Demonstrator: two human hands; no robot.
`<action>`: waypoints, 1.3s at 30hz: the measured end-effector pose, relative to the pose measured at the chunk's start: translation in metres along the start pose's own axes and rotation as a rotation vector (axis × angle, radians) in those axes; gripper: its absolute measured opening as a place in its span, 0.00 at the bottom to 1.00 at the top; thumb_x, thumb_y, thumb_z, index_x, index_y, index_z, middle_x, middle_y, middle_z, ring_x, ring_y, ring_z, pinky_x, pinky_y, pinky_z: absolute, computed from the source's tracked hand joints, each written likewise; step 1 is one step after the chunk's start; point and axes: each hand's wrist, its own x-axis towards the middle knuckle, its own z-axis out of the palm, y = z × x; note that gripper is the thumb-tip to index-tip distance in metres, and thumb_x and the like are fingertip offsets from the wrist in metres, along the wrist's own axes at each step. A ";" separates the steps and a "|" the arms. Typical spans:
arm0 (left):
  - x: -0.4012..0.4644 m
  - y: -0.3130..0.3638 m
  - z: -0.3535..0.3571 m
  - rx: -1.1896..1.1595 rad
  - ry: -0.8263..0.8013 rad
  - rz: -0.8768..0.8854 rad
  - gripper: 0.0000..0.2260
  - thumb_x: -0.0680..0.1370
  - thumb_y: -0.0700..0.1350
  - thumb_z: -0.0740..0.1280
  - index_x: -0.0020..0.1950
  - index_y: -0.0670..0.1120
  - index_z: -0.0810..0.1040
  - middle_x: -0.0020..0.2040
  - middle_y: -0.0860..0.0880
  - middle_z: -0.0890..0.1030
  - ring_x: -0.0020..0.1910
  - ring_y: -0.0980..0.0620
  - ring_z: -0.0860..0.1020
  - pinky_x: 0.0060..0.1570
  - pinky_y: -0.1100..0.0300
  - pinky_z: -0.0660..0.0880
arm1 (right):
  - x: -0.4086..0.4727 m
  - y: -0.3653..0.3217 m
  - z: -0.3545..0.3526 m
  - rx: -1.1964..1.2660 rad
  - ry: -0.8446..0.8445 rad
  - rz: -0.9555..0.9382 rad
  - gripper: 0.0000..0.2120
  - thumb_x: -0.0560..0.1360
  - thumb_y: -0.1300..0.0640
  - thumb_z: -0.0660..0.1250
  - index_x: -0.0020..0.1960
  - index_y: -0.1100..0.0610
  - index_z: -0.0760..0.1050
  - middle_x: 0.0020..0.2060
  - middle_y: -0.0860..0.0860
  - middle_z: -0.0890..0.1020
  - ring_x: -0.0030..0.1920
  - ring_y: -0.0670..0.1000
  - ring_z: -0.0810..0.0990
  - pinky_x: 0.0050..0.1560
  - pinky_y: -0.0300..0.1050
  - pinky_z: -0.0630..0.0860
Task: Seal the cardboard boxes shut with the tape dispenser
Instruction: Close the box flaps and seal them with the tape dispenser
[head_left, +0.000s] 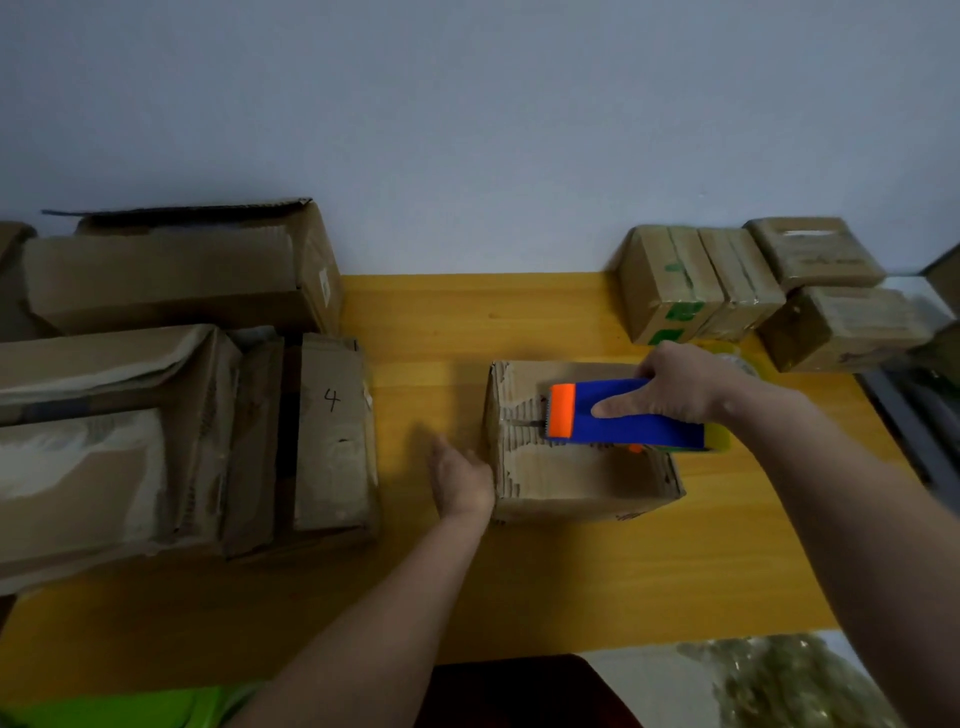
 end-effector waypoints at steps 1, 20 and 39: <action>-0.010 0.000 0.002 -0.128 -0.024 0.114 0.25 0.83 0.47 0.57 0.78 0.52 0.53 0.77 0.49 0.61 0.75 0.48 0.60 0.69 0.52 0.62 | 0.001 0.001 0.001 -0.004 0.000 -0.005 0.34 0.51 0.23 0.67 0.40 0.51 0.76 0.35 0.48 0.80 0.37 0.49 0.79 0.33 0.43 0.72; -0.017 0.031 -0.003 1.137 -0.212 0.842 0.64 0.62 0.79 0.61 0.74 0.41 0.27 0.72 0.42 0.23 0.71 0.46 0.23 0.74 0.48 0.34 | -0.009 0.010 -0.007 0.007 0.031 -0.092 0.40 0.45 0.18 0.60 0.39 0.51 0.73 0.35 0.48 0.79 0.38 0.48 0.78 0.37 0.44 0.75; -0.041 0.060 0.021 1.276 -0.168 0.804 0.63 0.61 0.78 0.63 0.73 0.43 0.27 0.71 0.39 0.24 0.70 0.39 0.24 0.69 0.42 0.28 | -0.016 0.121 -0.035 0.130 0.040 0.009 0.25 0.61 0.32 0.73 0.39 0.54 0.78 0.36 0.50 0.82 0.38 0.49 0.81 0.42 0.46 0.78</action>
